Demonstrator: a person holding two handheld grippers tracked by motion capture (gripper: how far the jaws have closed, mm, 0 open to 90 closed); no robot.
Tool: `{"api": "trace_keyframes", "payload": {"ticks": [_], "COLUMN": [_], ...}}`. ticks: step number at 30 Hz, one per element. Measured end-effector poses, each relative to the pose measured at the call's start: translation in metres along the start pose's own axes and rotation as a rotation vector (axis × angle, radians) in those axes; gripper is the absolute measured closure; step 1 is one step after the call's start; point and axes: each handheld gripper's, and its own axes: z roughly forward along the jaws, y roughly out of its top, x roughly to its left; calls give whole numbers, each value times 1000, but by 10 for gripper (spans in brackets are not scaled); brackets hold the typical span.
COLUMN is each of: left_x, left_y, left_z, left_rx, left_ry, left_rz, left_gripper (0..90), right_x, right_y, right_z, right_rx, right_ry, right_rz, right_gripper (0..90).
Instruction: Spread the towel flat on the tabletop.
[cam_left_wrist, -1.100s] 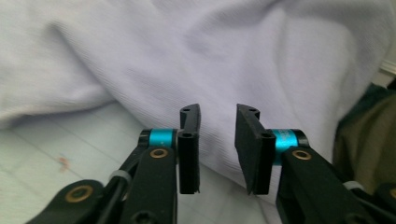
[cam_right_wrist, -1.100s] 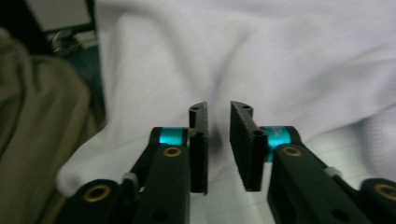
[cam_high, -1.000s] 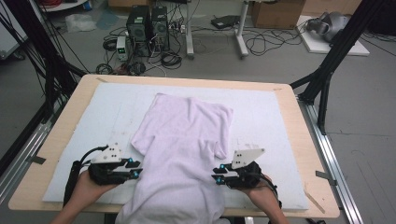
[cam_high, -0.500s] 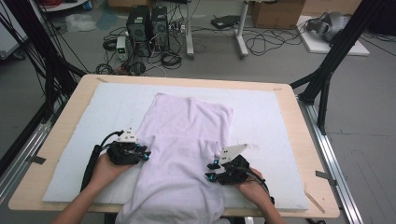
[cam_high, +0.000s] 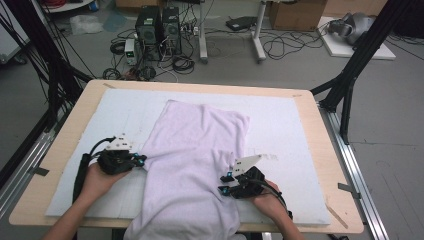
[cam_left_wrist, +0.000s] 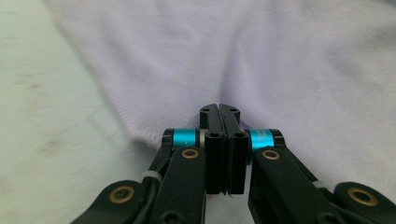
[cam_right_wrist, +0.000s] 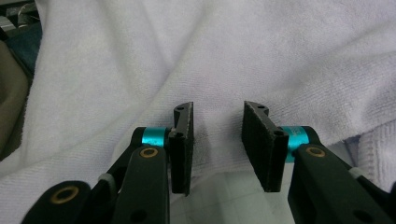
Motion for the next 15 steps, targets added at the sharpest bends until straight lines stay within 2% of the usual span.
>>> {"api": "trace_keyframes", "payload": {"ticks": [3, 5, 7, 9, 13, 14, 15], "left_x": [10, 11, 6, 0, -13, -17, -18], "left_y": [-1, -2, -5, -9, -16, -17, -18], "left_z": [-13, -16, -14, -8, 14, 19, 19], "left_rx": [-31, -40, -40, -19, 61, 64, 44], "left_ry": [36, 43, 11, -20, -82, -75, -74], "left_rz": [-42, -46, -44, -27, 5, 26, 34], "left_gripper": [882, 828, 735, 678, 652, 653, 667], "right_x": [2, 3, 4, 4, 4, 4, 4], "right_y": [1, 1, 0, -1, -3, -2, -2], "right_z": [-3, -6, -11, -12, -6, -5, -5], "right_rx": [-2, -17, -40, -34, -4, -3, -2], "right_ry": [-18, -32, -28, -23, -16, -17, -12], "right_rz": [-14, -20, -6, -7, -2, -5, -4], "right_gripper": [640, 644, 647, 647, 650, 664, 695]}}
